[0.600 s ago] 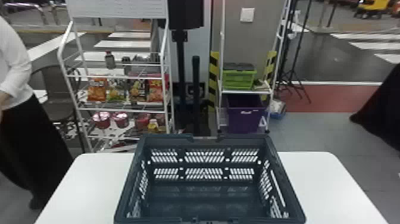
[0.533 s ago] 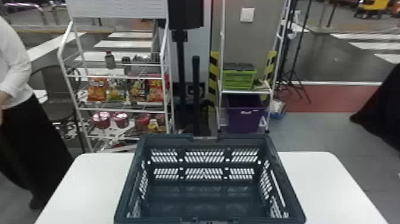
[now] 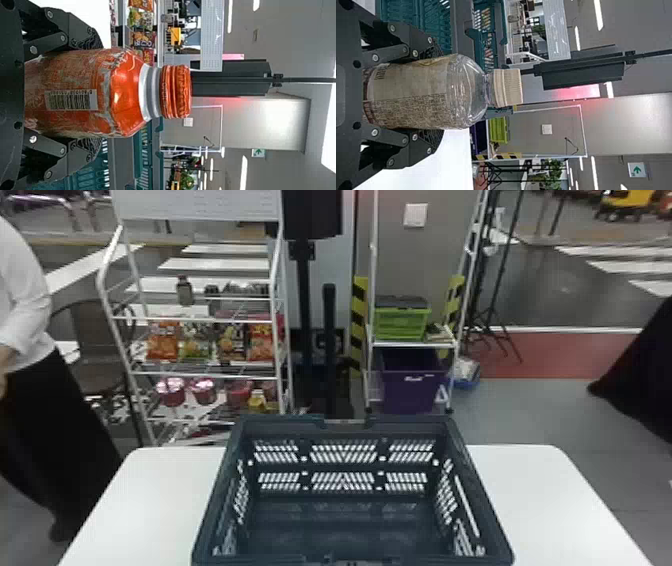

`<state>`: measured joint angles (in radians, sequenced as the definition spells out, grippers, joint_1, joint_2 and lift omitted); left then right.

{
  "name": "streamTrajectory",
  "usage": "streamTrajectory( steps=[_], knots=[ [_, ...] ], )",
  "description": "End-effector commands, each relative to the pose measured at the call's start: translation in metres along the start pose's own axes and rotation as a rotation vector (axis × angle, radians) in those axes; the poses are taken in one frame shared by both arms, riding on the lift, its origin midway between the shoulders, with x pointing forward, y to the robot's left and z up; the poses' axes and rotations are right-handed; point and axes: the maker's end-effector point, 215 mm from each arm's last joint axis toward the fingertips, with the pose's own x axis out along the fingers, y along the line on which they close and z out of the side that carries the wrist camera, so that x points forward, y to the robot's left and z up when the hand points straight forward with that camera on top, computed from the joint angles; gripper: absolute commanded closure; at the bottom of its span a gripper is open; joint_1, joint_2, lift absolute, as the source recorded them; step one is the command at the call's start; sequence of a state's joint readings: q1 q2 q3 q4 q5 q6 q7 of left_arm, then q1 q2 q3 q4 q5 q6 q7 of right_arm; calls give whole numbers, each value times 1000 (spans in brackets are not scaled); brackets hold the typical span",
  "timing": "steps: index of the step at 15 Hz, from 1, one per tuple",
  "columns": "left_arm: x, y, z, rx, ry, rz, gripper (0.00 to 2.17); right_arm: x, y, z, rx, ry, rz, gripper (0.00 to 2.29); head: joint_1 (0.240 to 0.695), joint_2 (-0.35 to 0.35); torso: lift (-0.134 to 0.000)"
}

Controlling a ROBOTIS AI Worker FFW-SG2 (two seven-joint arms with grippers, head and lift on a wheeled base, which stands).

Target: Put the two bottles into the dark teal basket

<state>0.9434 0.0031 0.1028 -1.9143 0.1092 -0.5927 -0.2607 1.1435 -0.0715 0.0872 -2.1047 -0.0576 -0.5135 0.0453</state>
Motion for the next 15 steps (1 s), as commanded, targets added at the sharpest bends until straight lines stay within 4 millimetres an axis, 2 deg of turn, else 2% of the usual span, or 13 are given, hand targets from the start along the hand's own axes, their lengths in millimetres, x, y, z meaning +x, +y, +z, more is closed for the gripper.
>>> streamTrajectory(
  steps=[1,4,6,9,12,15],
  knots=[
    [0,1,0,-3,-1,6,2071,1,-1,13,-5,-22,-2,1561,499,0,0],
    [0,1,-1,-5,0,7,2071,14,-3,58,-16,-80,-3,1561,499,0,0],
    [-1,1,-2,-8,3,7,2071,31,-7,79,-30,-80,-5,1565,499,0,0],
    [-3,2,-1,-7,4,10,2074,61,-10,100,-43,-58,-2,1561,499,0,0],
    [-3,4,1,-3,3,15,2074,94,-10,109,-50,4,2,1565,499,0,0],
    [-3,5,-2,-8,9,19,2071,127,-13,99,-59,119,-5,1561,499,0,0]
  ],
)
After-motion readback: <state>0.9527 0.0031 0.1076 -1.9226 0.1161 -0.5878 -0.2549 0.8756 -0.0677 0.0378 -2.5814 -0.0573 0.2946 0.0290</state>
